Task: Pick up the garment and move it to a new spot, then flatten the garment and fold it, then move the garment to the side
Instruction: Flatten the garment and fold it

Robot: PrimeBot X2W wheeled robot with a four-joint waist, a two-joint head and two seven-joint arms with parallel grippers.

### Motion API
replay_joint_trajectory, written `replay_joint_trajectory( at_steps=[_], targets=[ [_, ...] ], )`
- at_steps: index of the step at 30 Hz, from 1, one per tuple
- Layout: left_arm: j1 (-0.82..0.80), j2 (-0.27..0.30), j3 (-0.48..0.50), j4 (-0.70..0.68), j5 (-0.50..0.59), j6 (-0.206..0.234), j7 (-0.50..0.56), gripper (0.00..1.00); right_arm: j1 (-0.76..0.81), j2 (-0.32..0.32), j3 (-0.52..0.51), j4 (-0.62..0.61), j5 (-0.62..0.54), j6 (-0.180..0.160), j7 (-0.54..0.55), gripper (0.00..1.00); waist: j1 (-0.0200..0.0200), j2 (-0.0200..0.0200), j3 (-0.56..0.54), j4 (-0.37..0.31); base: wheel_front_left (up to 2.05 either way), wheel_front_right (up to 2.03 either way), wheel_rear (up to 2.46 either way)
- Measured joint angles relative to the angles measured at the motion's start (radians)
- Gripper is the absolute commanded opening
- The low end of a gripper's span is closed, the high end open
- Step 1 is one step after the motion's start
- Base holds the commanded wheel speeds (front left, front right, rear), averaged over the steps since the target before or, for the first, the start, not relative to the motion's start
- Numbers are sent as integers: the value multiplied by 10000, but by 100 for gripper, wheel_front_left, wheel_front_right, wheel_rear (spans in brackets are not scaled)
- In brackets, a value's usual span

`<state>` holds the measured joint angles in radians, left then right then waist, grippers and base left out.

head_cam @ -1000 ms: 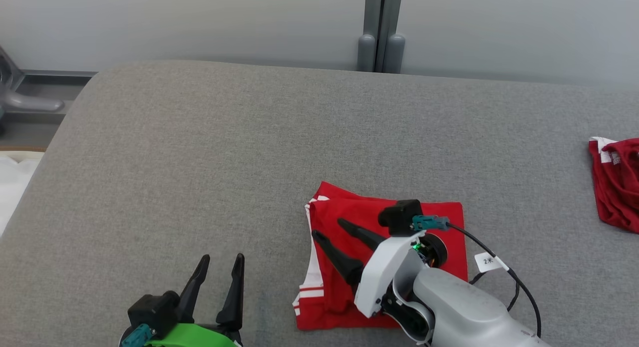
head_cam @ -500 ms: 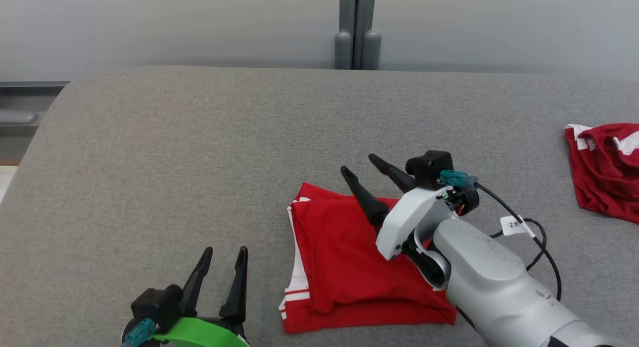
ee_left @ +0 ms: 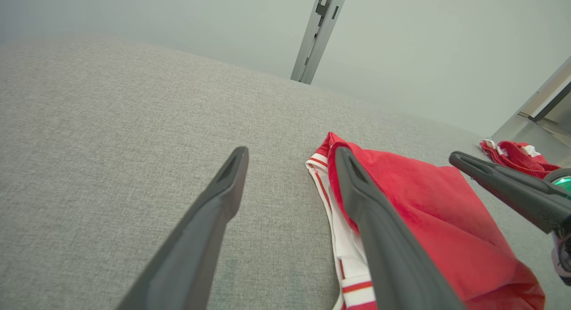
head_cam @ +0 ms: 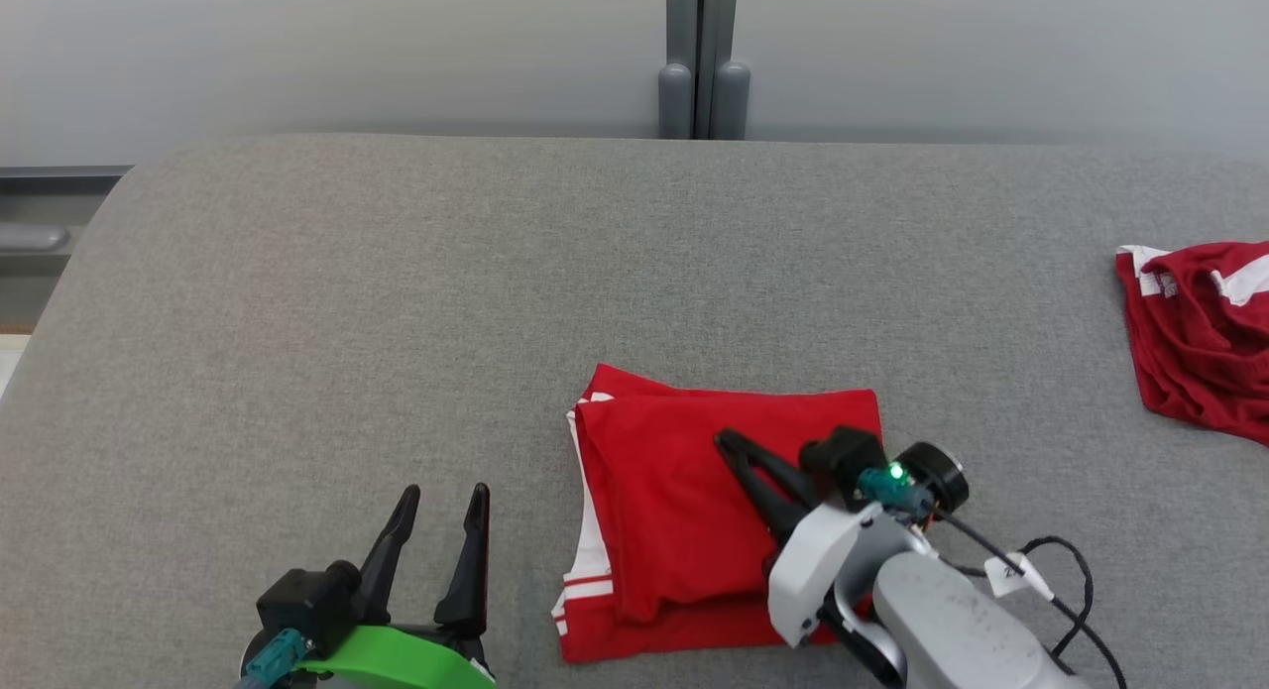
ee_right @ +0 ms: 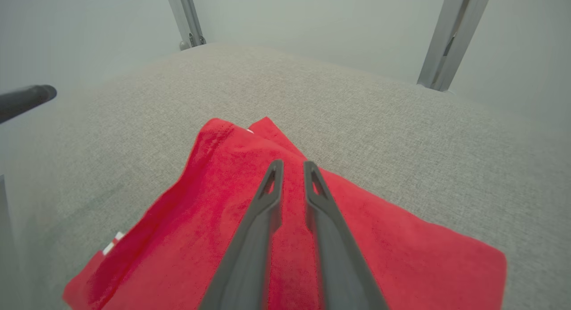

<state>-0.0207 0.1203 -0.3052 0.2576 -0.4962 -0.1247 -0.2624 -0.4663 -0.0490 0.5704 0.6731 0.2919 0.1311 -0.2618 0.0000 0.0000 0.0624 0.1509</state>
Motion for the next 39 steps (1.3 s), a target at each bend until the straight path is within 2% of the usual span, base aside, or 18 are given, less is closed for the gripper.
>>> replay_joint_trajectory(
  at_steps=[8,20,27,34,39],
  targets=[
    [-7,-8,40,19,6,-23,0,100,543,4,1338,150,-56,0,0,0,1,0,68,160,0,0,0],
    [-98,-23,56,33,33,-27,0,100,388,4,3475,466,957,0,2,0,0,0,174,541,0,0,0],
    [-101,-35,86,59,35,-27,0,100,108,-2,4316,706,1440,0,4,0,1,0,177,629,0,0,0],
    [-94,-31,196,92,35,-27,0,100,-119,2,4696,454,1753,0,2,0,0,0,120,485,0,0,0],
    [-98,19,173,102,48,-29,0,100,-174,6,3789,-176,1576,2,2,0,1,0,-41,321,0,0,0]
  ],
)
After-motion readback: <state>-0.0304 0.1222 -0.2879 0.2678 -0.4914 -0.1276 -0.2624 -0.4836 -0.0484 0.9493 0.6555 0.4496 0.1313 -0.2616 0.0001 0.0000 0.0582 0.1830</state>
